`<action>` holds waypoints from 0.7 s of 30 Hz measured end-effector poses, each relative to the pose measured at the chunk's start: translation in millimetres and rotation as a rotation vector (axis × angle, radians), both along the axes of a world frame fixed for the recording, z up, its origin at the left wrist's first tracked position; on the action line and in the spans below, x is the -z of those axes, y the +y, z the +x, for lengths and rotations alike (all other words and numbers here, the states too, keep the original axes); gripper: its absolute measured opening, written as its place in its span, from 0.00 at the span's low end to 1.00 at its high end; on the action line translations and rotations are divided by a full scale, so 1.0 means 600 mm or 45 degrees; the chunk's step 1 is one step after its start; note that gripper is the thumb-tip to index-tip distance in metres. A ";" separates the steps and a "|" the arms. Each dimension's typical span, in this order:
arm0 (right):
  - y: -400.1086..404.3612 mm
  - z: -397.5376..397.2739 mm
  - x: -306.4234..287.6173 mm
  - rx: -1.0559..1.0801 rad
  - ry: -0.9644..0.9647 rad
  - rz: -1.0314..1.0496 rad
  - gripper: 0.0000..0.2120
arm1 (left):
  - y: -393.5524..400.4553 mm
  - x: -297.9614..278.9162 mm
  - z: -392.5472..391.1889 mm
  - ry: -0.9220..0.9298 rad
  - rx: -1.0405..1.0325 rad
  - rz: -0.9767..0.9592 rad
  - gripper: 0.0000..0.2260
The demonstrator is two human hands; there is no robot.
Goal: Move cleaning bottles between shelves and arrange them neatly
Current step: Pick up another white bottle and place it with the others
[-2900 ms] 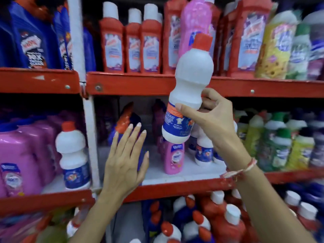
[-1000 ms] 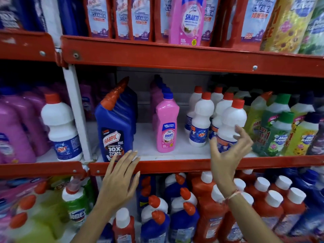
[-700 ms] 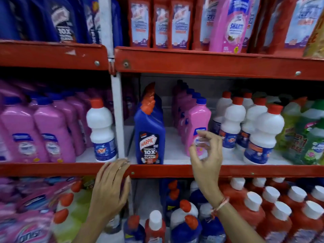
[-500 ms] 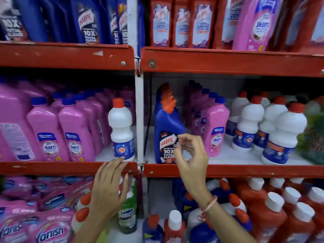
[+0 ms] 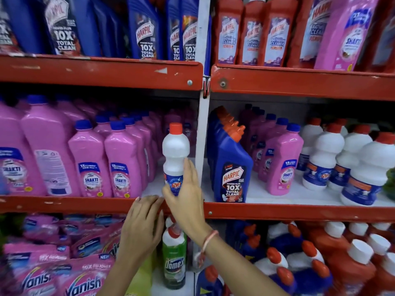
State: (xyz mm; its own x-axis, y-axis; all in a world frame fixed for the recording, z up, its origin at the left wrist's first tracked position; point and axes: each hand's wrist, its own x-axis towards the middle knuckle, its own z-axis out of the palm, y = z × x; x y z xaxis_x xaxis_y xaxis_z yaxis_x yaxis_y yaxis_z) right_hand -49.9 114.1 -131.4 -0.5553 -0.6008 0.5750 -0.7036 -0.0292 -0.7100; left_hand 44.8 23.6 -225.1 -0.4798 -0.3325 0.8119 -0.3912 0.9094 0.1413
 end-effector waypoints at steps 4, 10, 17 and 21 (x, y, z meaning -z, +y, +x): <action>-0.026 0.000 -0.024 0.091 -0.073 0.043 0.39 | -0.019 0.012 0.012 -0.021 -0.011 -0.028 0.16; -0.059 -0.011 -0.042 0.255 -0.184 0.114 0.27 | -0.023 0.018 0.015 -0.058 0.037 -0.006 0.18; -0.067 -0.018 -0.050 0.381 -0.148 0.116 0.29 | -0.023 0.014 0.019 -0.090 0.045 0.054 0.20; -0.065 -0.025 -0.054 0.348 -0.152 0.083 0.27 | -0.020 0.011 0.021 -0.107 0.055 0.074 0.20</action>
State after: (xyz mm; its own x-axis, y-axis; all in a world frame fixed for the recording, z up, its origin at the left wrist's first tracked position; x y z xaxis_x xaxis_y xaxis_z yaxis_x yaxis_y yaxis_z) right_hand -65.0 75.1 -98.9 -0.7626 -0.4538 0.4609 -0.5906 0.1981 -0.7823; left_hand 57.6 11.6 -231.4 -0.5601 -0.3554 0.7483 -0.3644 0.9169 0.1628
